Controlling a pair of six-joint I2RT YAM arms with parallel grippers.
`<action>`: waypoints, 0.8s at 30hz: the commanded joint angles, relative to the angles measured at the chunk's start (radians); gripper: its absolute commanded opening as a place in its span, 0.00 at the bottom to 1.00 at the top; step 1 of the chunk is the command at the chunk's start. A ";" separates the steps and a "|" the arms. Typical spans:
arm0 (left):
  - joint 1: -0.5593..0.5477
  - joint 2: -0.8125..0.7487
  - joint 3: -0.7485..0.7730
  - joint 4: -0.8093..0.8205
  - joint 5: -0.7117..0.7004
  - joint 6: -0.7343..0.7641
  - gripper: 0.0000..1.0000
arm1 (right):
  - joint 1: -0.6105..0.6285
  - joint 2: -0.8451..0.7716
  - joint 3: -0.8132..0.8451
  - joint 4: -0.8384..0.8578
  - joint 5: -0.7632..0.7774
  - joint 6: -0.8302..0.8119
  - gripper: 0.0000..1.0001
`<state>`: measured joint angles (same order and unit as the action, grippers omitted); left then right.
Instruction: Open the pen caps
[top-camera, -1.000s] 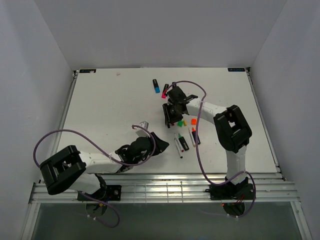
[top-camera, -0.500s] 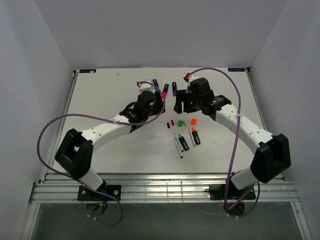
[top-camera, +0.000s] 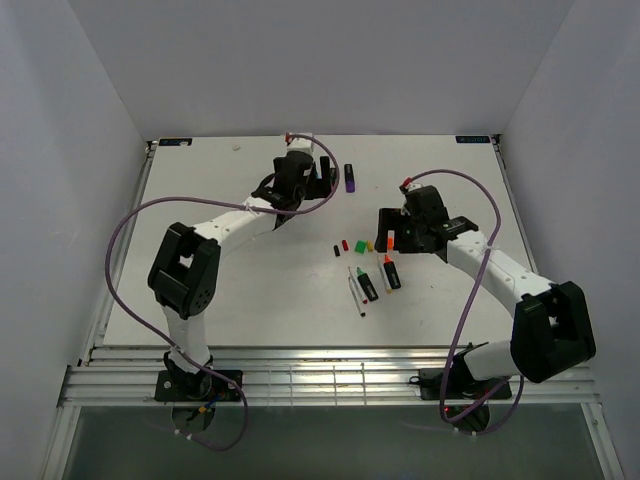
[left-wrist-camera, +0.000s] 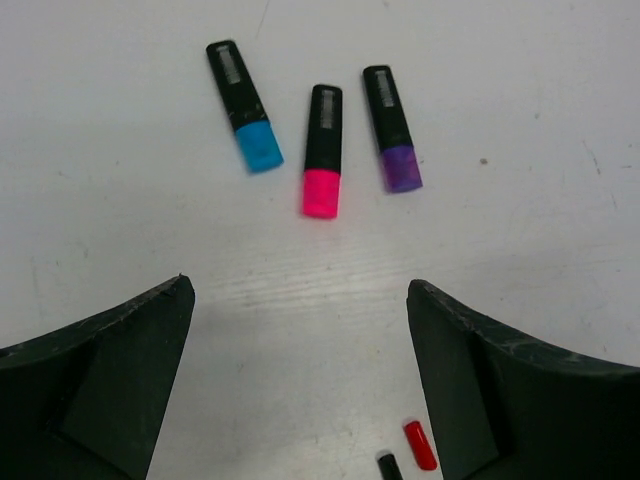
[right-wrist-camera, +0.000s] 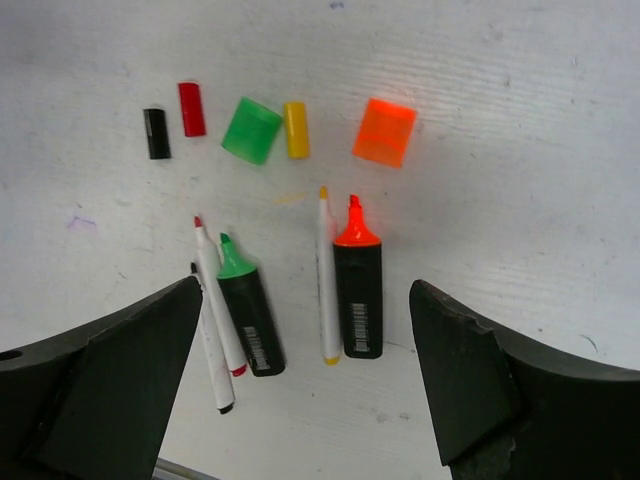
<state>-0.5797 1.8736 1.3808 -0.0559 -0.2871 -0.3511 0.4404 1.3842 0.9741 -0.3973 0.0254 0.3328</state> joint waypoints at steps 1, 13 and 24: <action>-0.002 0.031 0.067 0.134 0.067 0.093 0.98 | -0.038 -0.045 -0.060 0.096 -0.015 0.038 0.90; 0.011 0.348 0.373 0.137 0.114 0.308 0.97 | -0.049 -0.074 -0.112 0.153 -0.065 0.044 0.90; 0.115 0.490 0.472 0.202 0.328 0.302 0.88 | -0.051 -0.140 -0.152 0.181 -0.087 0.040 0.90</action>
<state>-0.4770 2.3520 1.8004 0.1143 -0.0380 -0.0738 0.3935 1.2648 0.8333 -0.2577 -0.0555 0.3779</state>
